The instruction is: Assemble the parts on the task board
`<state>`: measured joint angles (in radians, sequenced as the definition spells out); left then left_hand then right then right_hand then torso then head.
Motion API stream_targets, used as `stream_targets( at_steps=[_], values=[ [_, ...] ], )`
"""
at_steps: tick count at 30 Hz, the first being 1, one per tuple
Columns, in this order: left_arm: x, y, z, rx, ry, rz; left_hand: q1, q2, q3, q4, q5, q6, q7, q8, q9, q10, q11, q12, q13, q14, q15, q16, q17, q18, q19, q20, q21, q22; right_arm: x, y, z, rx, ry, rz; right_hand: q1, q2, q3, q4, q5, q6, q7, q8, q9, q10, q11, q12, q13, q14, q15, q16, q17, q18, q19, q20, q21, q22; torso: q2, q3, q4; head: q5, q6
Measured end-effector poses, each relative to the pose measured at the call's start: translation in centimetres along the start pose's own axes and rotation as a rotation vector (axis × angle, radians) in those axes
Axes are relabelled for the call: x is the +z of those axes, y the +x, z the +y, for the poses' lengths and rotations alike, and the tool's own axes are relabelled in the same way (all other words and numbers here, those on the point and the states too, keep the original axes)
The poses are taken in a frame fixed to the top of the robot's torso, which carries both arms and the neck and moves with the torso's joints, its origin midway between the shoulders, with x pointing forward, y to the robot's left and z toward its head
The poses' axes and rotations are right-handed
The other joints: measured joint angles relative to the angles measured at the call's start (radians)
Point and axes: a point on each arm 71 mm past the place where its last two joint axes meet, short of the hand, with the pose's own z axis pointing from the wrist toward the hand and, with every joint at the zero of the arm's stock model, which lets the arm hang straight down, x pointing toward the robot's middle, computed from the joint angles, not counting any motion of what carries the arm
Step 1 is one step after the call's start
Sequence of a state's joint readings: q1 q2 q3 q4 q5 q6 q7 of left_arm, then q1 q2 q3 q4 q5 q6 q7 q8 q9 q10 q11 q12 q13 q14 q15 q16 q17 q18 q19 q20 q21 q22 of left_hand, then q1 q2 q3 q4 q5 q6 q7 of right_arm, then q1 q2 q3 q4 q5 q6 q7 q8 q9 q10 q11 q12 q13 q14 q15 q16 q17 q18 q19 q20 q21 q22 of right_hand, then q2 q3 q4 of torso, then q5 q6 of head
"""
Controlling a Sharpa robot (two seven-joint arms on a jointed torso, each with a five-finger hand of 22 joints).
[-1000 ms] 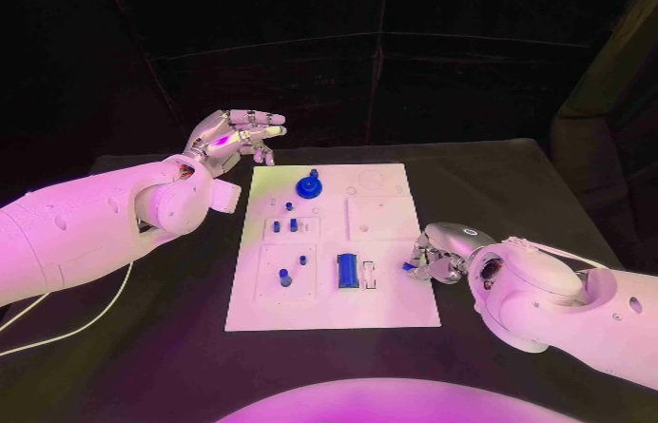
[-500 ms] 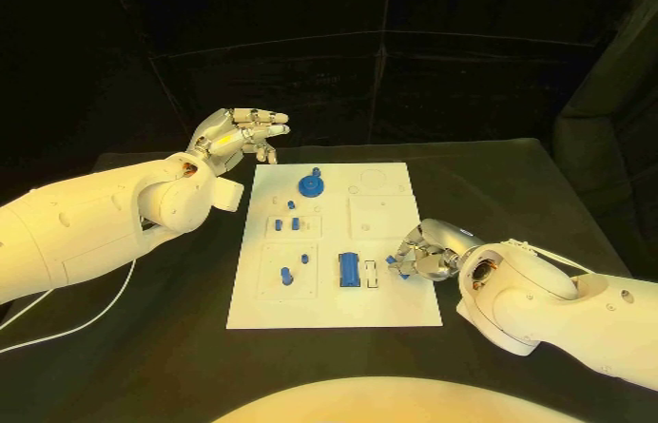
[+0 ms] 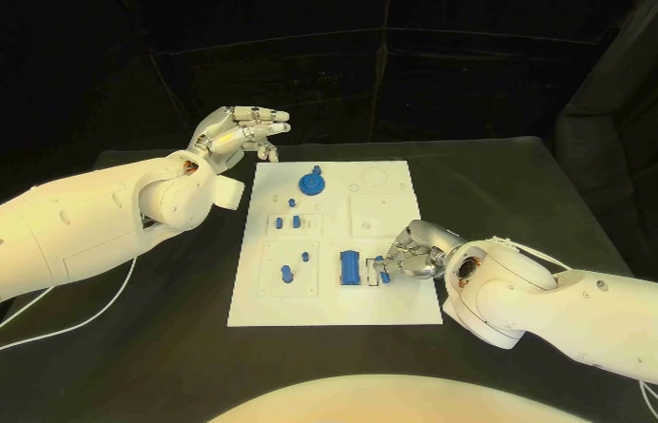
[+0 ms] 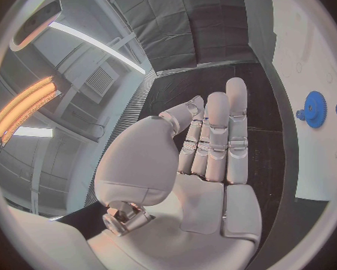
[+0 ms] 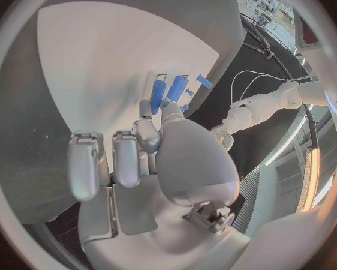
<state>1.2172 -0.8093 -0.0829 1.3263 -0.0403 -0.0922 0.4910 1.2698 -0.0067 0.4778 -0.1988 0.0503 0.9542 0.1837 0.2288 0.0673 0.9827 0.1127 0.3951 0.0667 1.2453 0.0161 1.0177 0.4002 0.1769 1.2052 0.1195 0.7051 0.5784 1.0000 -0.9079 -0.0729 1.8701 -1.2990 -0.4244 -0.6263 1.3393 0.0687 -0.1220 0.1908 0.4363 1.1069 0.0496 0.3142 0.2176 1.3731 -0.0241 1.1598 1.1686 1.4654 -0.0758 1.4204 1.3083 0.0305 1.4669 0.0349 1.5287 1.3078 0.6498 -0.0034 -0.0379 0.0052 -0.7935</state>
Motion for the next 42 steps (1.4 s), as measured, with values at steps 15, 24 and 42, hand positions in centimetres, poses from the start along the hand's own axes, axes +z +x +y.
stream_targets(
  at_steps=[15, 24, 42],
  values=[
    [0.0, 0.0, 0.0, -0.001, -0.001, 0.002, 0.000, 0.000, 0.000, 0.000, 0.000, 0.000, 0.000, 0.000, 0.000, 0.000, 0.000, 0.000, 0.000, 0.000, 0.000, 0.000, -0.001, 0.000, 0.000, 0.000, 0.000, 0.000, 0.9, 0.7, 0.9, -0.005, 0.008, 0.024, -0.004, -0.004, 0.004, 0.004, 0.004, 0.005, -0.006, 0.012, 0.009, 0.012, -0.004, 0.014, 0.019, 0.000, -0.007, 0.000, 0.000, 0.000, -0.002, -0.001, 0.000, 0.000, 0.000, 0.0006, -0.0006, 0.003, -0.001],
    [0.0, 0.1, 0.0, -0.002, -0.002, 0.003, 0.000, 0.000, 0.000, 0.000, 0.000, 0.000, 0.000, 0.000, 0.000, 0.000, 0.000, 0.000, 0.000, 0.000, 0.000, 0.000, -0.001, 0.000, 0.000, 0.000, 0.000, 0.000, 1.3, 0.8, 0.8, -0.013, 0.020, 0.024, -0.028, -0.014, -0.001, 0.023, -0.024, 0.014, -0.008, 0.014, 0.011, 0.012, -0.005, 0.014, 0.021, 0.000, -0.007, 0.000, 0.000, 0.000, 0.002, -0.005, 0.000, 0.000, -0.001, 0.0004, -0.0007, 0.005, -0.002],
    [0.0, 0.1, 0.0, -0.003, -0.008, 0.006, 0.000, 0.000, 0.000, 0.000, 0.000, 0.000, 0.000, 0.000, 0.000, 0.000, 0.000, 0.000, 0.000, 0.000, 0.000, 0.000, -0.001, 0.000, 0.000, 0.000, 0.000, 0.000, 1.2, 0.6, 0.4, -0.039, 0.029, 0.023, -0.109, -0.036, -0.086, 0.093, -0.238, 0.019, -0.003, 0.014, 0.036, 0.015, -0.001, 0.010, 0.029, 0.000, -0.007, 0.000, 0.000, 0.000, 0.002, -0.005, 0.000, 0.000, -0.001, 0.0010, -0.0017, 0.007, -0.003]
  ],
)
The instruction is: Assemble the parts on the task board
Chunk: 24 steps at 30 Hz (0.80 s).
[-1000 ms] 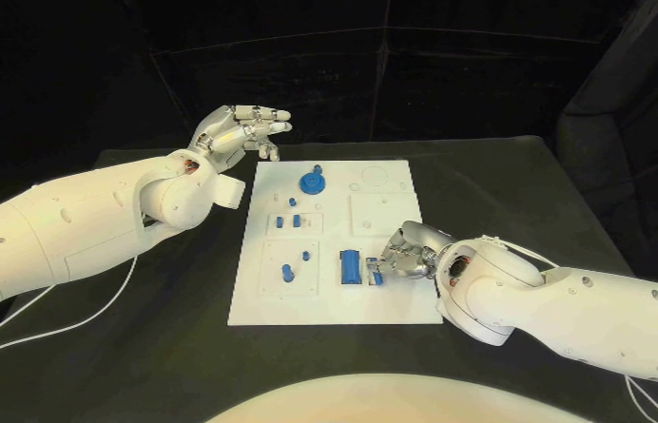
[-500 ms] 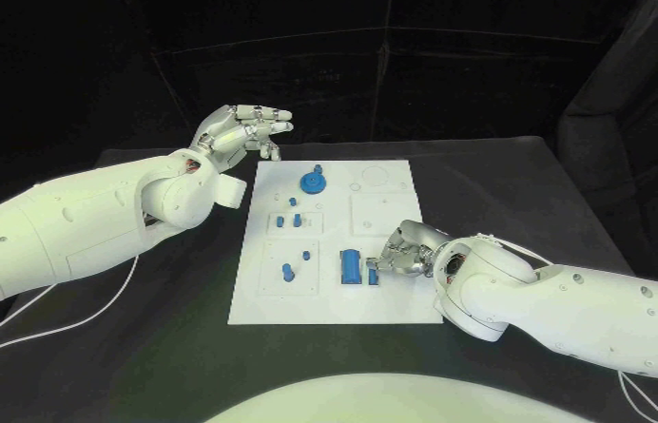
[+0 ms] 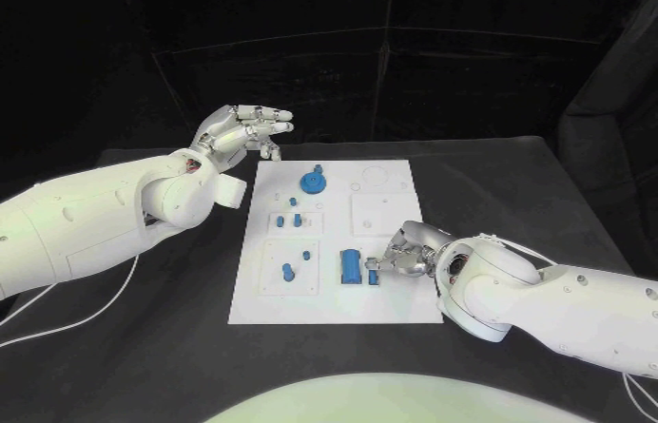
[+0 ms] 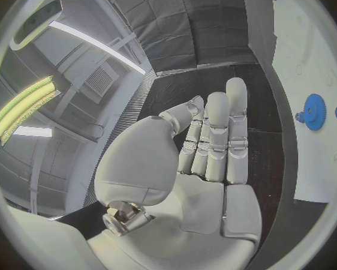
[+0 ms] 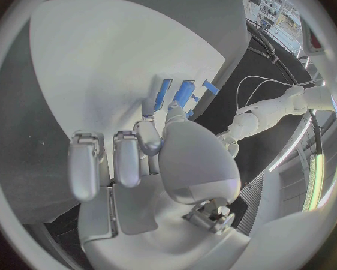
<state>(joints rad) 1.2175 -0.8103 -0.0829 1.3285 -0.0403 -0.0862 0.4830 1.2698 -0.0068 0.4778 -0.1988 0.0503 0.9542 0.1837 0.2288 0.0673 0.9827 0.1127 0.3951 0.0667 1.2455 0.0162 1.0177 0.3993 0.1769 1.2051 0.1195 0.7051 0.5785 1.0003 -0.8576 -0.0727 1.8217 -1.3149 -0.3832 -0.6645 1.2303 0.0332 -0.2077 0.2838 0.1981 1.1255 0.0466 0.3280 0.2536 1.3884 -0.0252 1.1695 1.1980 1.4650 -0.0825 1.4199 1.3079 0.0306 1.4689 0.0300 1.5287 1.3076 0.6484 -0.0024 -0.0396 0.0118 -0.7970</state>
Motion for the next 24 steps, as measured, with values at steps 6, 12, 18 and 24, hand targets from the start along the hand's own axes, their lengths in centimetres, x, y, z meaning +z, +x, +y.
stream_targets(
  at_steps=[6, 12, 18, 24],
  values=[
    [0.0, 0.0, 0.0, 0.000, -0.001, 0.000, 0.000, 0.000, 0.000, 0.000, 0.000, 0.000, 0.000, 0.000, 0.000, 0.000, 0.000, 0.000, 0.000, 0.000, 0.000, 0.000, 0.000, 0.000, 0.000, 0.000, 0.000, 0.000, -0.5, -0.5, -1.0, 0.003, -0.005, -0.009, 0.033, 0.000, -0.004, -0.026, 0.020, -0.032, 0.017, -0.011, 0.003, -0.016, 0.015, -0.041, -0.027, 0.000, 0.000, -0.009, -0.005, 0.000, 0.000, 0.000, -0.010, 0.000, 0.000, 0.0003, -0.0006, -0.006, 0.004],
    [0.0, -0.1, 0.0, 0.000, -0.002, -0.001, 0.000, 0.000, 0.000, 0.000, 0.000, 0.000, 0.000, 0.000, 0.000, 0.000, 0.000, 0.000, 0.000, 0.000, 0.000, 0.000, 0.000, 0.000, 0.000, 0.000, 0.000, 0.000, -1.2, -2.2, -3.5, 0.069, -0.032, -0.029, 0.112, 0.008, 0.000, -0.067, 0.082, -0.136, 0.057, -0.074, -0.015, -0.105, 0.046, -0.178, -0.137, 0.000, 0.026, -0.064, -0.076, 0.000, -0.003, 0.021, -0.068, 0.000, -0.002, 0.0003, -0.0010, -0.016, 0.010],
    [0.0, -0.1, 0.1, 0.002, -0.003, -0.002, 0.000, 0.000, -0.001, 0.001, 0.000, 0.000, 0.000, 0.000, 0.000, 0.000, 0.000, 0.000, 0.000, -0.004, 0.004, 0.000, -0.002, 0.000, -0.003, -0.003, -0.004, -0.002, -0.4, -5.8, -5.2, 0.248, -0.132, -0.074, 0.201, 0.039, 0.019, -0.110, 0.080, -0.175, 0.084, -0.103, -0.022, -0.275, 0.067, -0.483, -0.389, -0.048, 0.052, -0.310, -0.370, 0.074, -0.169, 0.042, -0.297, -0.166, -0.010, -0.0003, -0.0043, -0.026, 0.020],
    [0.6, -0.3, 0.7, 0.010, -0.008, -0.010, -0.039, -0.007, -0.048, 0.025, 0.000, 0.006, 0.005, 0.000, 0.000, -0.004, 0.004, 0.008, 0.000, -0.077, 0.012, -0.059, -0.034, -0.001, -0.062, 0.006, -0.061, -0.031, 2.3, -10.4, -6.3, 0.455, -0.236, -0.169, 0.291, 0.056, 0.040, -0.131, 0.044, -0.188, 0.118, -0.152, -0.040, -0.355, 0.115, -0.828, -0.698, -0.238, 0.098, -0.834, -0.776, 0.141, -0.459, 0.089, -0.814, -0.649, -0.024, -0.0034, -0.0072, -0.040, 0.038]
  ],
)
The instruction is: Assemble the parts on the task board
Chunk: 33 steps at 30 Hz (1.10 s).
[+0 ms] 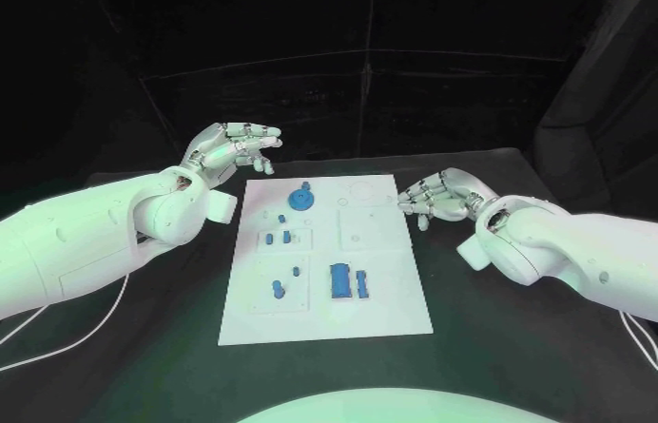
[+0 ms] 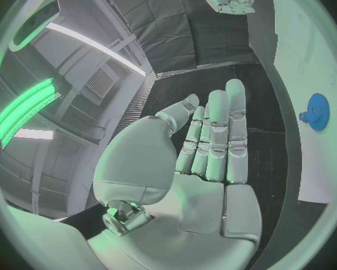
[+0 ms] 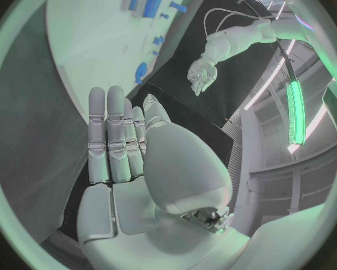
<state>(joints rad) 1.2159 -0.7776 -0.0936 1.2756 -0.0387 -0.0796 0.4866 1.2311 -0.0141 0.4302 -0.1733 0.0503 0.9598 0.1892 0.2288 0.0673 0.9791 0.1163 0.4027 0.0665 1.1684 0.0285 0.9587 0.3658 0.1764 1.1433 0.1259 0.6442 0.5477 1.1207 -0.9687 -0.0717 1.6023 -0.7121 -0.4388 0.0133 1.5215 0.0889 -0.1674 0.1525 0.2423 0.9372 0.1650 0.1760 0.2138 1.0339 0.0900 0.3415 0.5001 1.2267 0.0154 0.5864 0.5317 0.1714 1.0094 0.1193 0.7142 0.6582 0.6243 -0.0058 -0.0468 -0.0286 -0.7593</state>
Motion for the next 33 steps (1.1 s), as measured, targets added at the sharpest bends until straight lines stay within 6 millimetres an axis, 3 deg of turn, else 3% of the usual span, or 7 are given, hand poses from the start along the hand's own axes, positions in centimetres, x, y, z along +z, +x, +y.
stream_targets(
  at_steps=[6, 11, 16, 20, 23, 26, 33],
  values=[
    [1.5, -0.7, 1.0, 0.008, -0.004, -0.032, -0.010, 0.007, -0.032, 0.023, 0.000, 0.007, -0.003, -0.003, -0.002, 0.006, 0.009, -0.041, -0.005, -0.135, 0.027, -0.245, -0.114, 0.000, -0.141, 0.027, -0.150, -0.089, 4.3, -1.9, 0.4, 0.166, -0.088, -0.079, 0.032, -0.001, 0.009, -0.001, -0.031, -0.006, 0.013, -0.064, -0.042, 0.014, 0.027, -0.157, -0.220, -0.115, 0.059, -0.279, -0.159, 0.000, -0.083, 0.049, -0.209, -0.140, -0.023, -0.0081, -0.0017, -0.008, 0.030],
    [2.9, -1.2, 1.9, 0.004, -0.001, -0.071, -0.022, 0.004, -0.059, 0.048, 0.000, -0.010, 0.005, -0.043, -0.002, 0.002, 0.034, -0.127, -0.005, -0.249, 0.095, -0.508, -0.224, -0.015, -0.339, 0.087, -0.352, -0.216, 7.6, -2.4, 0.8, 0.250, -0.138, -0.117, 0.031, -0.002, 0.013, -0.017, -0.044, -0.006, 0.013, -0.107, -0.080, 0.019, 0.052, -0.227, -0.345, -0.152, 0.096, -0.437, -0.281, 0.000, -0.102, 0.090, -0.351, -0.242, -0.041, -0.0118, -0.0035, -0.010, 0.064],
    [3.6, -1.5, 3.0, -0.008, -0.003, -0.116, -0.011, 0.015, -0.106, 0.057, 0.000, -0.020, 0.012, -0.090, -0.002, -0.009, 0.048, -0.213, -0.005, -0.246, 0.122, -0.667, -0.286, 0.000, -0.413, 0.140, -0.461, -0.303, 9.9, -2.2, 0.9, 0.306, -0.163, -0.130, 0.004, 0.004, 0.021, -0.054, -0.044, -0.007, 0.023, -0.110, -0.112, 0.015, 0.067, -0.271, -0.417, -0.148, 0.110, -0.507, -0.367, 0.000, -0.069, 0.109, -0.445, -0.322, -0.057, -0.0105, -0.0057, -0.011, 0.096],
    [4.0, -1.6, 3.4, -0.013, -0.001, -0.144, -0.005, 0.020, -0.125, 0.062, 0.000, -0.021, 0.012, -0.102, -0.002, -0.005, 0.052, -0.240, -0.005, -0.239, 0.129, -0.715, -0.298, 0.002, -0.412, 0.147, -0.478, -0.327, 11.1, -2.2, 0.8, 0.328, -0.171, -0.138, -0.014, 0.010, 0.026, -0.070, -0.045, -0.002, 0.028, -0.110, -0.126, 0.029, 0.067, -0.272, -0.436, -0.123, 0.104, -0.517, -0.402, 0.000, -0.038, 0.105, -0.478, -0.355, -0.064, -0.0081, -0.0057, -0.007, 0.121],
    [3.9, -1.5, 3.5, -0.015, -0.003, -0.142, -0.128, 0.020, -0.161, 0.074, -0.013, -0.120, -0.008, -0.120, -0.024, -0.106, 0.038, -0.260, -0.026, -0.333, 0.112, -0.744, -0.321, 0.002, -0.489, 0.121, -0.497, -0.352, 10.9, -2.1, 0.8, 0.330, -0.173, -0.132, -0.179, -0.023, 0.042, -0.100, -0.069, -0.098, 0.011, -0.133, -0.156, -0.078, 0.049, -0.298, -0.458, -0.234, 0.091, -0.542, -0.418, 0.000, -0.134, 0.081, -0.504, -0.390, -0.064, -0.0081, -0.0055, -0.007, 0.119],
    [3.6, -1.3, 3.7, -0.022, -0.008, -0.139, -0.255, 0.018, -0.193, 0.099, -0.027, -0.216, -0.028, -0.132, -0.041, -0.206, 0.020, -0.276, -0.042, -0.429, 0.096, -0.769, -0.338, -0.023, -0.563, 0.093, -0.515, -0.374, 10.5, -1.9, 0.6, 0.335, -0.167, -0.130, -0.330, -0.048, 0.059, -0.117, -0.089, -0.193, -0.009, -0.150, -0.178, -0.186, 0.034, -0.315, -0.474, -0.347, 0.076, -0.559, -0.431, -0.018, -0.234, 0.059, -0.528, -0.420, -0.065, -0.0070, -0.0002, -0.002, 0.125],
    [2.5, 0.5, 4.1, -0.045, -0.023, -0.141, -0.500, 0.015, -0.251, 0.151, -0.038, -0.404, -0.069, -0.194, -0.059, -0.401, -0.014, -0.308, -0.059, -0.615, 0.058, -0.817, -0.357, -0.053, -0.709, 0.038, -0.547, -0.418, 9.1, 0.2, 1.4, 0.391, -0.181, -0.112, -0.627, -0.076, 0.112, -0.143, -0.127, -0.379, -0.048, -0.163, -0.203, -0.398, -0.002, -0.330, -0.492, -0.567, 0.015, -0.573, -0.490, -0.040, -0.428, 0.014, -0.574, -0.479, -0.075, 0.0013, 0.0305, 0.023, 0.153]
  ],
)
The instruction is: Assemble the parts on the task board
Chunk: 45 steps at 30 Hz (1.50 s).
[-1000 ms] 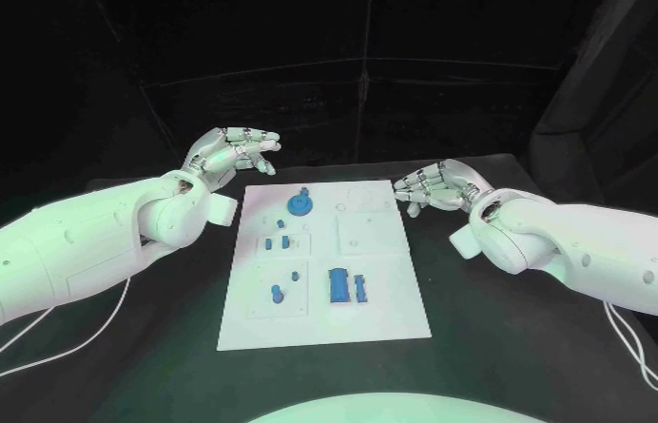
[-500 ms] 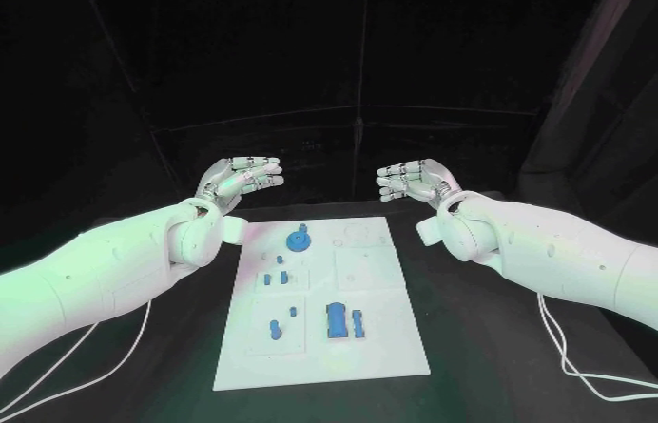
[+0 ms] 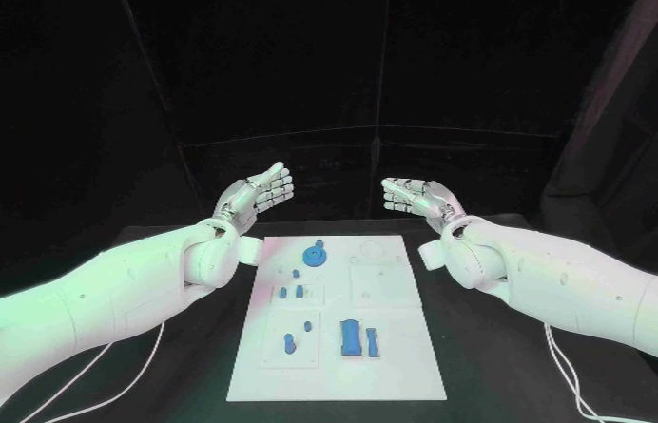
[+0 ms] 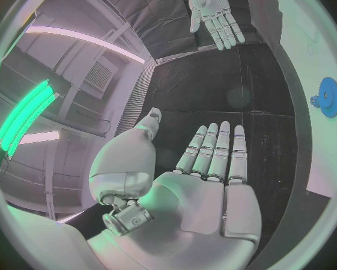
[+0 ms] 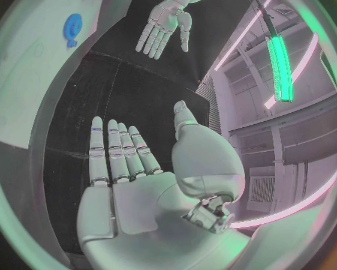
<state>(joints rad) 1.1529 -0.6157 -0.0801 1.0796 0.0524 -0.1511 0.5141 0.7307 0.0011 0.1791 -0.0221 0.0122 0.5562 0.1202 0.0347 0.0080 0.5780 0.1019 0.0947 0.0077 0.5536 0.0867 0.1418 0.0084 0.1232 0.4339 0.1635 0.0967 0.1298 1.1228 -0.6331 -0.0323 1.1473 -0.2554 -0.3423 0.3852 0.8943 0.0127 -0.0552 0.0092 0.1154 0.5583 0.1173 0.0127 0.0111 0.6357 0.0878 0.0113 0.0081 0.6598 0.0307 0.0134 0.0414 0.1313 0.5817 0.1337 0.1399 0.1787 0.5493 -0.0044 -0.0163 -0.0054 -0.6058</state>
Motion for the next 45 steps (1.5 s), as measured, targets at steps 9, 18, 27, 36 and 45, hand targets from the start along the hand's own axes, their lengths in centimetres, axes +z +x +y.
stream_targets(
  at_steps=[9, 18, 27, 36, 45],
  values=[
    [-3.4, 3.3, 0.5, -0.006, -0.028, -0.054, -0.216, -0.001, -0.052, 0.017, -0.005, -0.164, -0.058, -0.023, -0.005, -0.171, -0.068, -0.068, -0.005, -0.164, -0.064, -0.042, -0.005, -0.015, -0.128, -0.049, -0.068, -0.046, -4.0, 3.1, 0.8, 0.117, 0.002, -0.052, -0.263, -0.009, 0.040, -0.008, -0.062, -0.164, -0.059, -0.005, -0.007, -0.187, -0.065, -0.004, -0.005, -0.194, -0.023, -0.005, -0.032, -0.040, -0.170, -0.042, -0.041, -0.053, -0.005, 0.0039, 0.0143, 0.005, 0.006],
    [-6.5, 5.5, -0.1, 0.041, -0.043, -0.161, -0.379, -0.001, -0.106, 0.021, -0.009, -0.288, -0.106, -0.027, -0.006, -0.299, -0.095, -0.083, -0.006, -0.287, -0.082, -0.115, -0.007, -0.086, -0.226, -0.115, -0.088, -0.111, -6.4, 4.2, 1.6, 0.176, 0.023, -0.155, -0.462, -0.012, 0.047, -0.007, -0.101, -0.289, -0.105, -0.009, -0.010, -0.328, -0.084, -0.007, -0.007, -0.341, -0.029, -0.009, -0.038, -0.094, -0.301, -0.111, -0.114, -0.109, -0.005, 0.0043, 0.0160, 0.005, 0.006],
    [-7.2, 5.5, -0.3, 0.087, -0.044, -0.234, -0.490, -0.001, -0.162, 0.022, -0.009, -0.373, -0.117, -0.031, -0.007, -0.388, -0.101, -0.088, -0.006, -0.372, -0.086, -0.130, -0.007, -0.102, -0.288, -0.155, -0.089, -0.125, -6.7, 3.9, 1.6, 0.178, 0.033, -0.215, -0.596, -0.012, 0.049, -0.010, -0.110, -0.373, -0.115, -0.009, -0.010, -0.424, -0.088, -0.008, -0.007, -0.441, -0.029, -0.009, -0.039, -0.109, -0.388, -0.130, -0.129, -0.163, -0.005, 0.0044, 0.0163, 0.006, 0.006],
    [-7.2, 5.4, -0.4, 0.103, -0.043, -0.258, -0.564, -0.001, -0.168, 0.022, -0.009, -0.428, -0.119, -0.031, -0.007, -0.446, -0.102, -0.091, -0.006, -0.425, -0.087, -0.135, -0.008, -0.102, -0.330, -0.161, -0.093, -0.128, -6.7, 3.8, 1.6, 0.179, 0.037, -0.233, -0.687, -0.012, 0.049, -0.010, -0.110, -0.428, -0.116, -0.009, -0.010, -0.486, -0.086, -0.008, -0.007, -0.507, -0.031, -0.009, -0.040, -0.125, -0.446, -0.132, -0.133, -0.175, -0.005, 0.0044, 0.0164, 0.006, 0.006],
    [-7.3, 5.3, -0.4, 0.108, -0.043, -0.265, -0.654, 0.000, -0.173, 0.022, -0.009, -0.538, -0.120, -0.031, -0.007, -0.550, -0.102, -0.091, -0.006, -0.535, -0.087, -0.135, -0.007, -0.117, -0.428, -0.163, -0.093, -0.128, -6.7, 3.8, 1.5, 0.179, 0.037, -0.239, -0.803, -0.013, 0.049, -0.010, -0.110, -0.546, -0.117, -0.009, -0.010, -0.617, -0.088, -0.008, -0.006, -0.632, -0.031, -0.008, -0.040, -0.124, -0.569, -0.133, -0.133, -0.178, -0.005, 0.0044, 0.0164, 0.006, 0.006]
  ],
)
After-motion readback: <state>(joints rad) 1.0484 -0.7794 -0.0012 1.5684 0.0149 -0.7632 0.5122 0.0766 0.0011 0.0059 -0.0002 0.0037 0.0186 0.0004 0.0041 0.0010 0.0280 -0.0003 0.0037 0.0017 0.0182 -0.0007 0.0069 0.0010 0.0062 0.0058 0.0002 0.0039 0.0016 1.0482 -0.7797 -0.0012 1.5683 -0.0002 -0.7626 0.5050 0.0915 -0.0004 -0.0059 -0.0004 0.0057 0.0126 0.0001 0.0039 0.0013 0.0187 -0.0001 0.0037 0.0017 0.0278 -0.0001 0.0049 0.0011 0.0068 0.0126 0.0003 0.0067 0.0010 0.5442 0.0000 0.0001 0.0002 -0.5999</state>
